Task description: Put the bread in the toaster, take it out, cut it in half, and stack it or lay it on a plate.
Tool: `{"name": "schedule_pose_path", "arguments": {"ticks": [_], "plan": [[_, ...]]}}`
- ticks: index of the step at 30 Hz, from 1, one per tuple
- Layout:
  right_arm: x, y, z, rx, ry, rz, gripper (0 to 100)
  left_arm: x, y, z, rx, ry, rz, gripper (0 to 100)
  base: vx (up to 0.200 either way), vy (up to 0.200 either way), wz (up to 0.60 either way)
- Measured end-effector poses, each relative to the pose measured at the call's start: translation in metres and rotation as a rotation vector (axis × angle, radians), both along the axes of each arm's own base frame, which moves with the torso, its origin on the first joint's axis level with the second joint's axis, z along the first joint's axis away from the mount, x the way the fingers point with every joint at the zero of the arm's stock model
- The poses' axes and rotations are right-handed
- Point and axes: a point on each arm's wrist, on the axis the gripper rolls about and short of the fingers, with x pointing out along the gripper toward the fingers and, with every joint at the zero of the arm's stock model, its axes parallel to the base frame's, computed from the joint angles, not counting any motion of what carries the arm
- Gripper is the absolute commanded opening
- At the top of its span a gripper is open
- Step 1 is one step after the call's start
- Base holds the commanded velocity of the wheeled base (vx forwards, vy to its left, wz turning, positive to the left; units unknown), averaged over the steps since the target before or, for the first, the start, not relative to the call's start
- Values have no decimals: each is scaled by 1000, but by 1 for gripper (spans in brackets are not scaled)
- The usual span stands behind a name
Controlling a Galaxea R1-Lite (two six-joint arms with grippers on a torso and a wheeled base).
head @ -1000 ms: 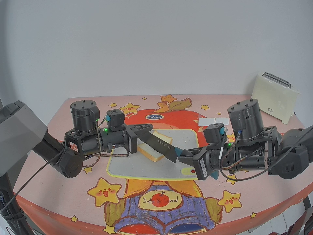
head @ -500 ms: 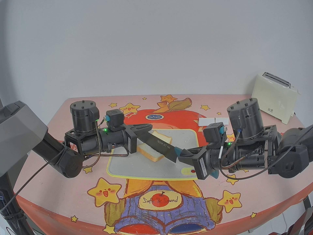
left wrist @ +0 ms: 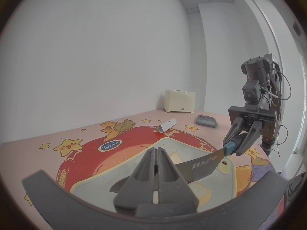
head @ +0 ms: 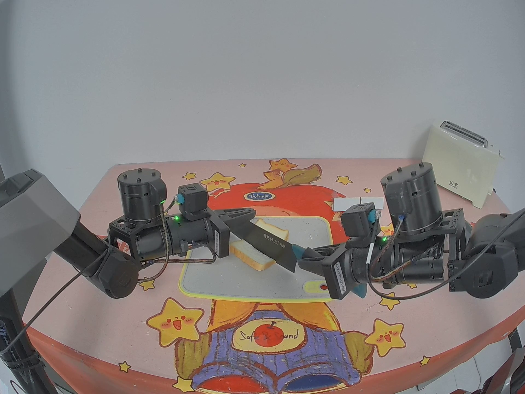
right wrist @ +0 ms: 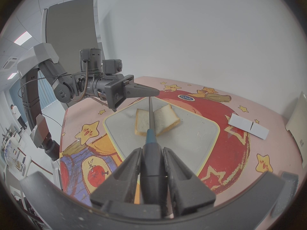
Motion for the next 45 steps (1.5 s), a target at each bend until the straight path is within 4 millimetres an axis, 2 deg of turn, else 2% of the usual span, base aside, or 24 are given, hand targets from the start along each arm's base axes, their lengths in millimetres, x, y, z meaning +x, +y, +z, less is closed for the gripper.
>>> {"name": "schedule_pose_path", "arguments": {"ticks": [12,29,45], "plan": [[-2,-2,-5,-12,14,0,0,0,0,1,-2,-3,0,0,0,0,0],[3,3,7,13,-14,0,0,0,2,-3,1,20,9,0,0,0,0],[-3,-3,-5,-12,16,-1,0,-1,0,2,-8,9,3,0,0,0,0]]}}
